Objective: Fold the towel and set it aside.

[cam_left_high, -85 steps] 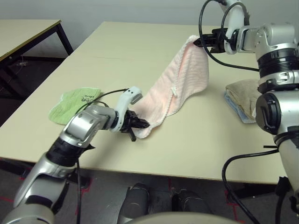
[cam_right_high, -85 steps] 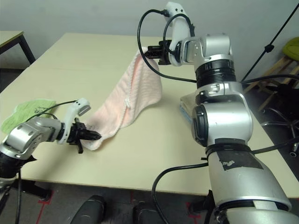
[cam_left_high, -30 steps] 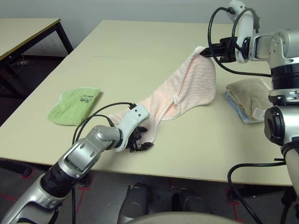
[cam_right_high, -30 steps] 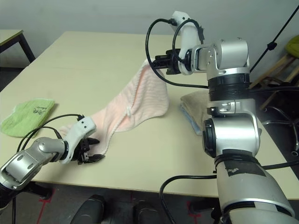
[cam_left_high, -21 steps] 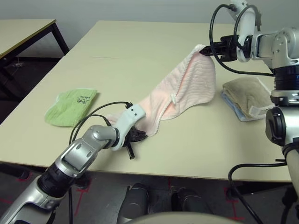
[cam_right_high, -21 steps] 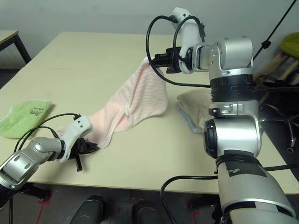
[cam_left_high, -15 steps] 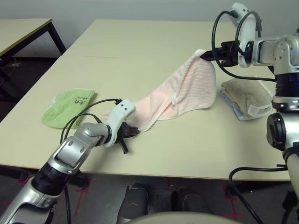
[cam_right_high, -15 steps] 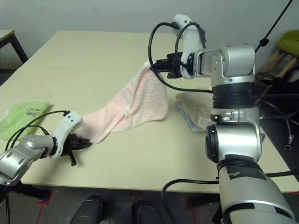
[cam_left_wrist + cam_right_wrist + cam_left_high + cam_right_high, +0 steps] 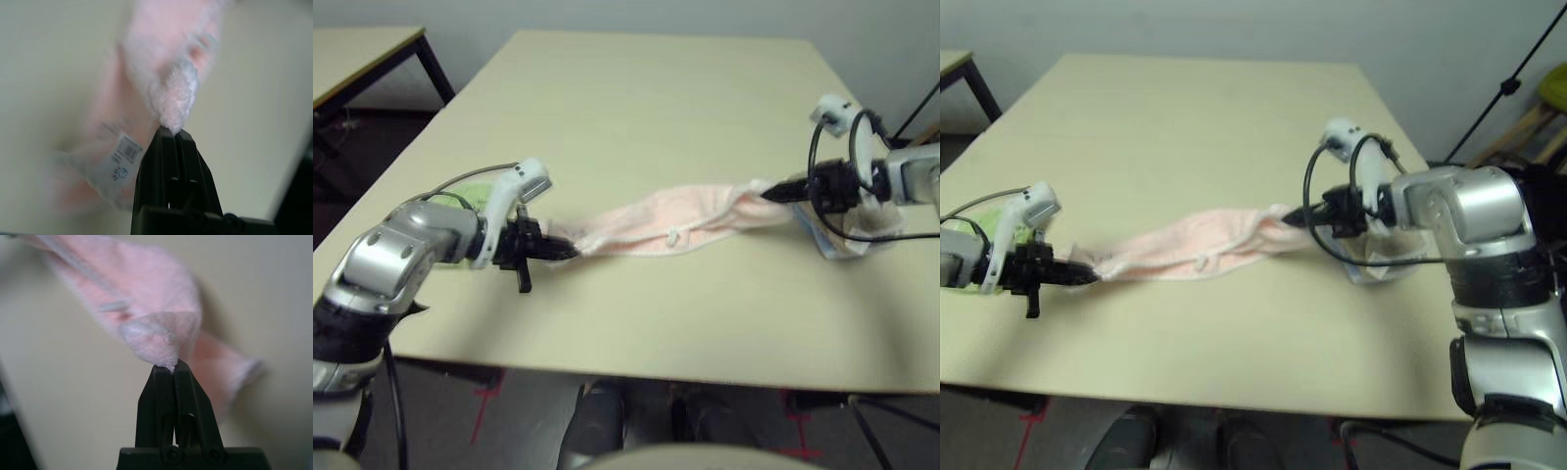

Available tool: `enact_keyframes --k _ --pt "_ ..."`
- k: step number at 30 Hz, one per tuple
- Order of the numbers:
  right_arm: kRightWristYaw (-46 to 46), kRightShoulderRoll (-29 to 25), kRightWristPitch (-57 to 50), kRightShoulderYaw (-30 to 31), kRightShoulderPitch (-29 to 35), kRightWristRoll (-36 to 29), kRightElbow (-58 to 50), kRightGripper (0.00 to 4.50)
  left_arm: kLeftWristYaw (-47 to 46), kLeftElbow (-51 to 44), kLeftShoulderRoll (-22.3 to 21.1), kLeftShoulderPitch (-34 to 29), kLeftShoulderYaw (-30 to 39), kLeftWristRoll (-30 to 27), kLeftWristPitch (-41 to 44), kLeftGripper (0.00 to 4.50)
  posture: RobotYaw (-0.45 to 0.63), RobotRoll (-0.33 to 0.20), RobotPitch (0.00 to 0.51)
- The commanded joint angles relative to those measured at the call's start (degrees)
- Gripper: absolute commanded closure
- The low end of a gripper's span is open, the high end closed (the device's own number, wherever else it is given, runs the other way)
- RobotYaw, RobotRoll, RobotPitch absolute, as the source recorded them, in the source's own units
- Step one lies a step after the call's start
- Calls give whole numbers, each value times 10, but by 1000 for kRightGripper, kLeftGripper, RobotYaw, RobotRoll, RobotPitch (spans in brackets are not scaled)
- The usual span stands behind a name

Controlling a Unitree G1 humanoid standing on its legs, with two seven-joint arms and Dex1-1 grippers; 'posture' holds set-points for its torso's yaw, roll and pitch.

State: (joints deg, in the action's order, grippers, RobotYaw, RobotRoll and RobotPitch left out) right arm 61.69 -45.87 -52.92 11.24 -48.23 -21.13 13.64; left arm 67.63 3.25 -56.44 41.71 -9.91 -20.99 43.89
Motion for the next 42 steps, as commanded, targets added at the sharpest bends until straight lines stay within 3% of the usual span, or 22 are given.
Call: enact_keyframes --k 1,7,10,13,15,17,19,24,30,36,42 --pt "-48 54 175 11 -39 76 140 4500 13 145 36 63 -39 73 -98 4484 126 0 107" --pt "-175 121 438 -70 -241 116 421 4500 -133 472 115 257 -4 177 -374 4484 118 0 98" --pt "-179 125 476 -103 -292 110 473 4500 -152 544 121 307 7 195 -441 4484 118 0 99" --pt "-95 108 434 -144 -297 66 428 4500 -101 560 99 322 21 196 -498 4484 116 0 102" --pt "-28 92 376 -146 -261 44 364 4500 -47 551 86 310 27 189 -506 4484 116 0 102" --pt "29 64 287 -139 -178 10 245 4500 17 522 70 270 33 174 -495 4484 111 0 105" --pt "68 29 186 -138 -73 -38 110 4500 75 467 56 205 44 147 -455 4484 106 0 107" --pt "83 -27 60 -141 108 -86 -67 4500 150 299 30 32 68 80 -327 4484 99 0 110" --pt "110 -82 49 -122 230 -80 -131 4500 161 180 -7 -113 81 57 -233 4484 96 0 111" --pt "154 -143 59 -113 294 -79 -154 4500 190 117 -48 -188 86 39 -200 4484 101 0 111" --pt "184 -206 94 -113 405 -61 -189 4500 245 29 -119 -282 70 12 -136 4484 108 0 104"
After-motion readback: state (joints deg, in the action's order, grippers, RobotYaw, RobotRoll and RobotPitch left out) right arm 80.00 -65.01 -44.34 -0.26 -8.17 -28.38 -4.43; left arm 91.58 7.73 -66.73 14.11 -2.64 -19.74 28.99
